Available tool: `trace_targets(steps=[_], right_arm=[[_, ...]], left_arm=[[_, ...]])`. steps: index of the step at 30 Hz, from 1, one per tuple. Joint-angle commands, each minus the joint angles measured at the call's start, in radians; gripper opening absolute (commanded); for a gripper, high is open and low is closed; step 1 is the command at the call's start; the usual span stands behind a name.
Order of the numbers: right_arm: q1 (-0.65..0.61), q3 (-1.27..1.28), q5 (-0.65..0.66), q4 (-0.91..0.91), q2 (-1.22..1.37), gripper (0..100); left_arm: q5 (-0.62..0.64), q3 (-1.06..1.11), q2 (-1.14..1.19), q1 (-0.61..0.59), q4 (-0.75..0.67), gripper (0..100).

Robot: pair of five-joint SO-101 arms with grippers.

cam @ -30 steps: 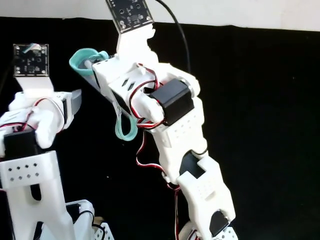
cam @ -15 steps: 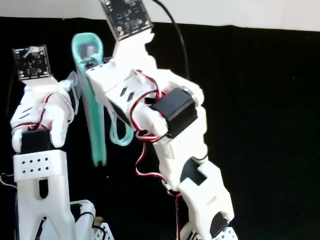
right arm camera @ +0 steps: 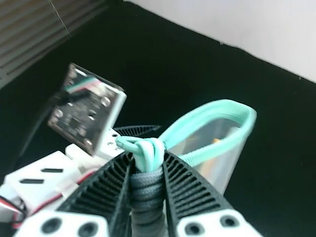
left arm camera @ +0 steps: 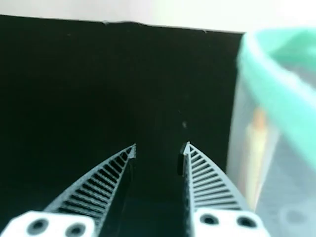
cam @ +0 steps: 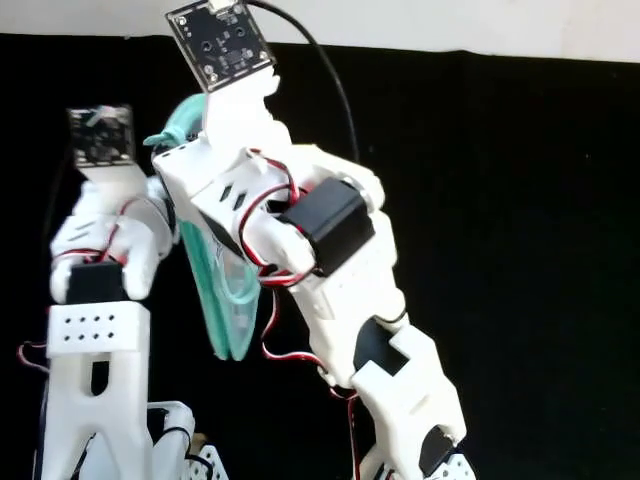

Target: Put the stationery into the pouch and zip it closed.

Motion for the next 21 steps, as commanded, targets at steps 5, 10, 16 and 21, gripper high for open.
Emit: trace_targets(steps=[5, 10, 16, 21], right_arm=[[-0.028, 0.050, -0.012, 0.007, -0.073, 0.5], [-0.033, 0.093, -0.012, 0.007, -0.073, 0.5], [-0.030, 0.101, -0.012, 0.007, -0.073, 0.5], [-0.030, 0.099, -0.012, 0.007, -0.074, 0.5]], left_arm=[[0.003, 0.004, -0.005, 0.044, -0.020, 16], [0.003, 0.038, -0.005, 0.038, -0.020, 16], [0.002, 0.056, -0.013, -0.010, -0.017, 16], [0.002, 0.054, -0.015, -0.107, -0.014, 17]])
